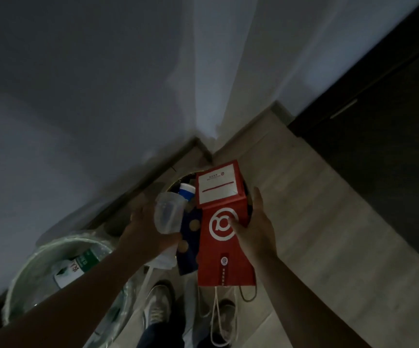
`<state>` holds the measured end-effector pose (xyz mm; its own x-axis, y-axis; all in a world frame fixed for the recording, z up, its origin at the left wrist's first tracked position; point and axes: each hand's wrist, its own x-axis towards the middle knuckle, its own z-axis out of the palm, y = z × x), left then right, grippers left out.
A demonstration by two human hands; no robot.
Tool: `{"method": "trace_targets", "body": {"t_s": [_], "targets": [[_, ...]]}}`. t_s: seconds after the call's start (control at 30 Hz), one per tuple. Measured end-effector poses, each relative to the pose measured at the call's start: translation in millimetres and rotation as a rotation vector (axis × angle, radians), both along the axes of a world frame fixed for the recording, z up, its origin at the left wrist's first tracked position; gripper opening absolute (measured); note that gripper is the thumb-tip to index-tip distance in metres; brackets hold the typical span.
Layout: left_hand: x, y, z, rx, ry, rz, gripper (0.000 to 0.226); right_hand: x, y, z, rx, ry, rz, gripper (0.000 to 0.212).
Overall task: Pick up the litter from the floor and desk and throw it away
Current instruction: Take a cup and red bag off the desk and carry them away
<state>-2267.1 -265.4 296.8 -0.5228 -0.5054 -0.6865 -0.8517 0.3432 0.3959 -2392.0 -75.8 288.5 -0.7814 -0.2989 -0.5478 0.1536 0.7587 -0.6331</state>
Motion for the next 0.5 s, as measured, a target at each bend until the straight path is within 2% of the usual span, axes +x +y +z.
{"method": "trace_targets", "body": {"t_s": [0.1, 0.2, 0.33, 0.5], "targets": [[-12, 4, -29, 0.031, 0.053, 0.008, 0.088, 6, -3, -29, 0.194, 0.077, 0.184, 0.084], [-21, 8, -52, 0.028, 0.027, -0.005, 0.085, 8, -4, -50, 0.284, 0.089, 0.301, 0.086], [-29, 8, -74, 0.022, -0.111, -0.068, 0.097, -1, -6, -71, 0.389, 0.003, 0.279, 0.085], [-42, 22, -98, -0.131, -0.131, -0.149, 0.092, -12, -16, -91, 0.448, -0.057, 0.317, 0.079]]}}
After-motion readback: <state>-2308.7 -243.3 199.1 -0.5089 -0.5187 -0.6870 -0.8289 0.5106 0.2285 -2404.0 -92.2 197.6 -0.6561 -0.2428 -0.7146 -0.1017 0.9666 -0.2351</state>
